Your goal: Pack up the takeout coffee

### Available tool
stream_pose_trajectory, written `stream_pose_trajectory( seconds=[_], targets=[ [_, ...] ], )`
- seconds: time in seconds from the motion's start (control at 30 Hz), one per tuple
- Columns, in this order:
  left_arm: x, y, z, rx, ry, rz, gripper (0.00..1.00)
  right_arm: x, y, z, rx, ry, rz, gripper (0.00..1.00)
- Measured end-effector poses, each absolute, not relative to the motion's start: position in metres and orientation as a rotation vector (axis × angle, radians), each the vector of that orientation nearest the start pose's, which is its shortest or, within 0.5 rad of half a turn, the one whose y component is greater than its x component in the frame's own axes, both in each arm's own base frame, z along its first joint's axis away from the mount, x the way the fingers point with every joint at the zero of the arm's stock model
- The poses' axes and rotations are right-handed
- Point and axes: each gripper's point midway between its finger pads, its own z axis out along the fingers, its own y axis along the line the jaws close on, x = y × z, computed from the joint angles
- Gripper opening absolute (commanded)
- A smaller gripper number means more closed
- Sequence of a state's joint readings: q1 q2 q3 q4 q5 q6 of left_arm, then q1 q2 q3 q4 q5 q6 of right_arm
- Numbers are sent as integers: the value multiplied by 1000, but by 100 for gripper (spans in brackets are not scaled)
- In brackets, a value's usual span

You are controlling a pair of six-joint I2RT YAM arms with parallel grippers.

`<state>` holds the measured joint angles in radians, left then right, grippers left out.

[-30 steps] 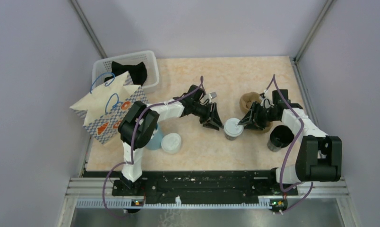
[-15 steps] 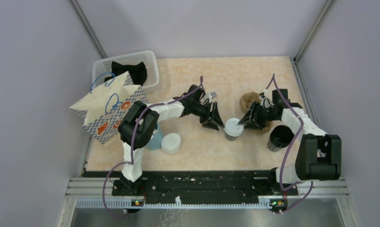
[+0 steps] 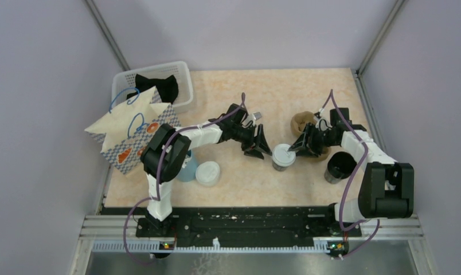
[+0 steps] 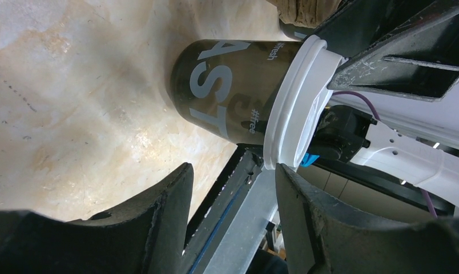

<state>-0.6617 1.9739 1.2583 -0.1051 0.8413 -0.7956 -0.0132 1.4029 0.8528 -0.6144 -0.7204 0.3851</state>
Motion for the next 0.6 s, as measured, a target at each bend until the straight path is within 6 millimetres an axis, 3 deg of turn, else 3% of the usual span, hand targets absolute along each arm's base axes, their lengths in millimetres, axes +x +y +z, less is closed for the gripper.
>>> stream_pose_trajectory(
  seconds=[0.27, 0.6],
  targets=[
    [255, -388, 99, 276, 2687, -1580, 75, 259, 124, 102, 325, 2664, 1094, 48],
    [255, -396, 111, 330, 2611, -1609, 79, 256, 125, 103, 322, 2678, 1102, 70]
  ],
)
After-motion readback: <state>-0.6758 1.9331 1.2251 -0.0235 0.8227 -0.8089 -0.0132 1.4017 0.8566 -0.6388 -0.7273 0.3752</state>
